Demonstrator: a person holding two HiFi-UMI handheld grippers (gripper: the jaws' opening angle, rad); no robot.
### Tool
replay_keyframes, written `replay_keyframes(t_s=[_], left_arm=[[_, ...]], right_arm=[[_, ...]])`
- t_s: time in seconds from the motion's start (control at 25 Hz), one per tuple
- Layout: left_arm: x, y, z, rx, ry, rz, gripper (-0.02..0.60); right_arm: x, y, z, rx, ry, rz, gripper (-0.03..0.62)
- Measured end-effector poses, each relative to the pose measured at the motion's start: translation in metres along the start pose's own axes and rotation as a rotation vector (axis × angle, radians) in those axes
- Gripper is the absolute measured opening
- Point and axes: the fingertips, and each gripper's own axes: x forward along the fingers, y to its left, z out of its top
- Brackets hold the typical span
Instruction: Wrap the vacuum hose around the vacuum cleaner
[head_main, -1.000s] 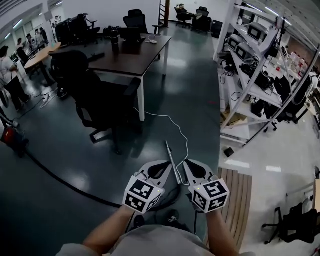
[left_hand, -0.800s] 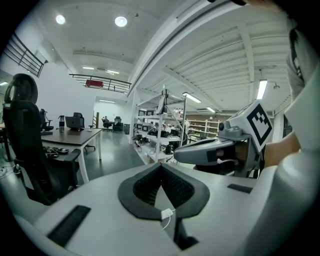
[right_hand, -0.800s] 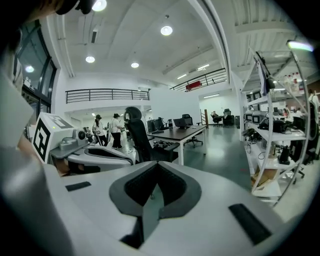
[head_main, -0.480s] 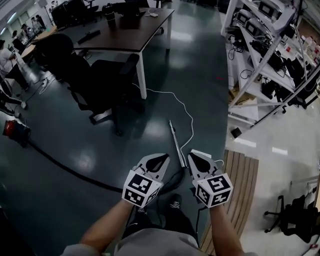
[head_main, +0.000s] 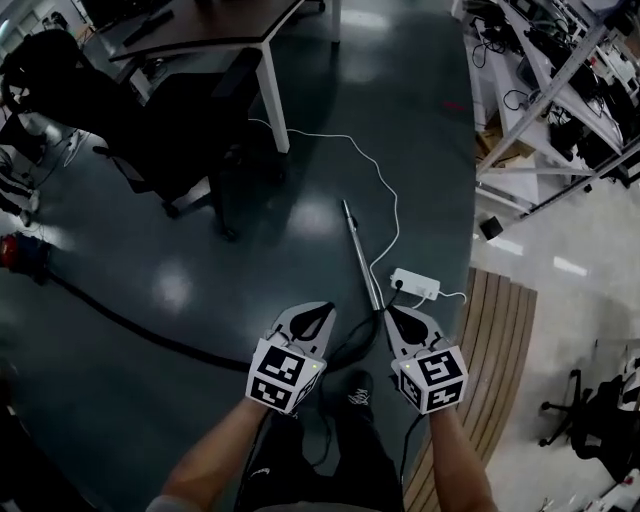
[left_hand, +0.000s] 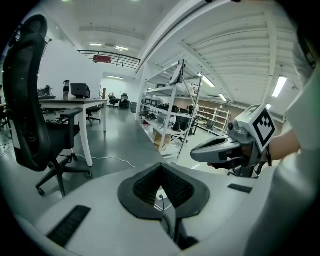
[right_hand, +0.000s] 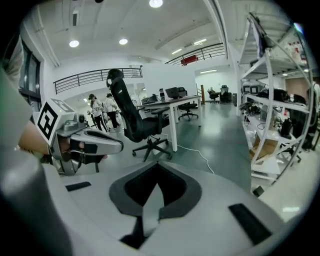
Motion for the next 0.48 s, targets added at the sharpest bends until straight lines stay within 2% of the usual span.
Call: replay_keyframes(t_s=[0.32,0.48], left_arm=[[0.079,0.044,-0.118,-0.09,0.075,-0.022,0.008],[0.119,0.067,-0.188,-0.092,0.113,-0.024,0.008]], right_arm=[[0.096,-0.053,-0.115,0.021,0.057,-0.028,0.005],[0.144,-0.077,-0.182,-0.003,0.089,-0.055,0.005]])
